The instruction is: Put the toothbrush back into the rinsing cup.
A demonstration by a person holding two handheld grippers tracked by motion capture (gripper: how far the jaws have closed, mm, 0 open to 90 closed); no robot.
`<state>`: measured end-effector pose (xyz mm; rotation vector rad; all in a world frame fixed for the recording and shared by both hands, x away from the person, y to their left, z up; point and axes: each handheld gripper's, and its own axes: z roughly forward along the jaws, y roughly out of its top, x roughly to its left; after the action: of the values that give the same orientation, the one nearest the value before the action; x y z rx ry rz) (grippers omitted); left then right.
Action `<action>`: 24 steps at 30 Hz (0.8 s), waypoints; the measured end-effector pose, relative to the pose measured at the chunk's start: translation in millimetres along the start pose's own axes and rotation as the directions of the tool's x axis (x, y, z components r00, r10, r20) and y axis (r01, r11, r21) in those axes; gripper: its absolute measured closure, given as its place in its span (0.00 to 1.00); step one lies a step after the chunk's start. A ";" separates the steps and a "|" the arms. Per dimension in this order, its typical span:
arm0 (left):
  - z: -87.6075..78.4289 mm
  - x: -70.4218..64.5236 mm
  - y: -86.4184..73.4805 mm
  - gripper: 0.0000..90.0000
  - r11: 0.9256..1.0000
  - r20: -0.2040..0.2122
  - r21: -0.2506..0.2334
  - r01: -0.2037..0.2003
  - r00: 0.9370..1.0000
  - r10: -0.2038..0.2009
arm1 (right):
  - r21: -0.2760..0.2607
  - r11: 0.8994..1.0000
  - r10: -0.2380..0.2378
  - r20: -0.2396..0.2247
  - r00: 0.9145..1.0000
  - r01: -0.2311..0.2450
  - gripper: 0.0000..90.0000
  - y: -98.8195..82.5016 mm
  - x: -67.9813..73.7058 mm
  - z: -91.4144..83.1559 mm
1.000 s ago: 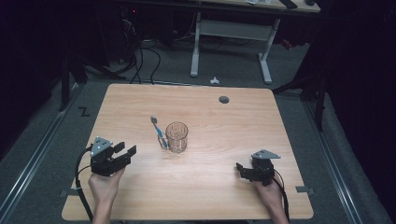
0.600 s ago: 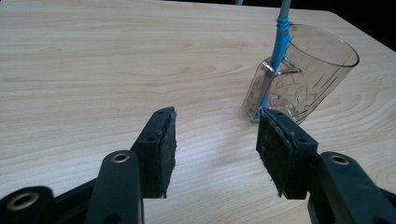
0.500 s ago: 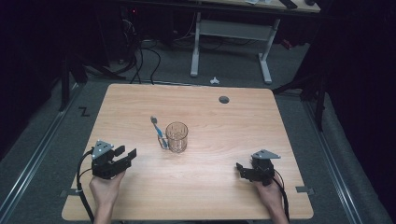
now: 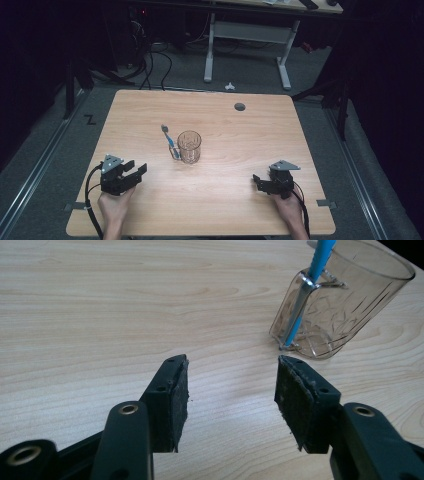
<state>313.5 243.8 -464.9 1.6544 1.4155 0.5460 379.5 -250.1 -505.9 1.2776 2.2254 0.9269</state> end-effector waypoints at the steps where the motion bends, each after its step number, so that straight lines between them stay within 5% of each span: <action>1: 0.9 -0.2 -1.0 0.53 1.000 -0.002 0.003 -0.002 1.000 0.002 | 0.000 1.000 0.000 0.000 1.000 0.000 0.25 0.0 0.0 0.0; 24: 21.6 1.1 -13.8 0.51 0.998 -0.058 0.064 -0.017 0.998 0.021 | 0.000 1.000 0.000 0.001 1.000 0.000 0.25 0.0 0.0 0.0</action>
<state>322.9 237.4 -487.9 1.7165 1.4745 0.5699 379.5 -250.1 -505.9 1.2775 2.2251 0.9264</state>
